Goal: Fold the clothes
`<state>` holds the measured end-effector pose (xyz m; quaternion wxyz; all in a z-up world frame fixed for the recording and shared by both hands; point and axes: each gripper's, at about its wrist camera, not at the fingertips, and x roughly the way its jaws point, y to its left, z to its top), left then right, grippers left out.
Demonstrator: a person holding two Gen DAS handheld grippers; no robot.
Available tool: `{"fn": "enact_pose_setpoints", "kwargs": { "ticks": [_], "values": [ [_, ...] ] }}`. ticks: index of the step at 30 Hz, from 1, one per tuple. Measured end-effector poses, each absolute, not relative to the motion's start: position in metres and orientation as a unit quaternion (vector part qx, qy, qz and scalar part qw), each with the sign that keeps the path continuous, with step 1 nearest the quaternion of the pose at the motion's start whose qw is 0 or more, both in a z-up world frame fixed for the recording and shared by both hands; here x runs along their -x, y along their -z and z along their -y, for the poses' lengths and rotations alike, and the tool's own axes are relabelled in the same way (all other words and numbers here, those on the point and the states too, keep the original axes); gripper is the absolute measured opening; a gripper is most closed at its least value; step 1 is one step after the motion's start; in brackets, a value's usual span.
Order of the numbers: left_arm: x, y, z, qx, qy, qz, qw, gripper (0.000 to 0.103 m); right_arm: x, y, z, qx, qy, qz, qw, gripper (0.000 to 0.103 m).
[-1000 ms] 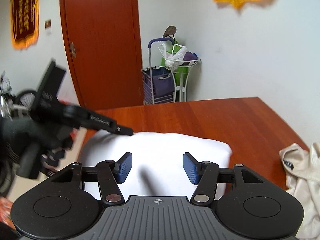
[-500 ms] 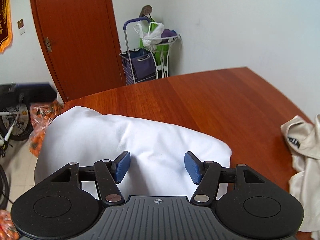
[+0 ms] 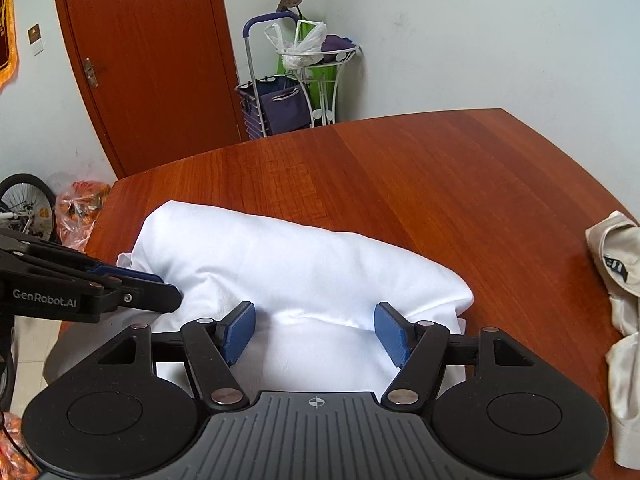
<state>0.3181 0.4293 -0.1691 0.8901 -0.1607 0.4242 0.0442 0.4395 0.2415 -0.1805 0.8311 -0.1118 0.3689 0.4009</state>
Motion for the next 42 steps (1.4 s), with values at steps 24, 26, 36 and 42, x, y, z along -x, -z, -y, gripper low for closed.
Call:
{"fn": "enact_pose_setpoints", "kwargs": {
  "ticks": [24, 26, 36, 42],
  "values": [
    [-0.255, 0.158, -0.386, 0.085, 0.005, -0.403, 0.911, 0.037, -0.346, 0.158, -0.218, 0.166, -0.39, -0.37, 0.827, 0.076],
    [-0.26, 0.171, -0.39, 0.103, 0.0, -0.414, 0.904, 0.039, -0.352, 0.17, -0.218, 0.154, -0.388, -0.388, 0.822, 0.079],
    [-0.235, 0.148, -0.393, 0.122, -0.032, -0.364, 0.923, 0.052, -0.354, 0.131, -0.203, 0.121, -0.378, -0.36, 0.844, 0.08],
    [-0.238, 0.115, -0.394, 0.117, -0.041, -0.343, 0.931, 0.061, -0.367, 0.104, -0.204, 0.095, -0.363, -0.343, 0.861, 0.081]
  ]
}}
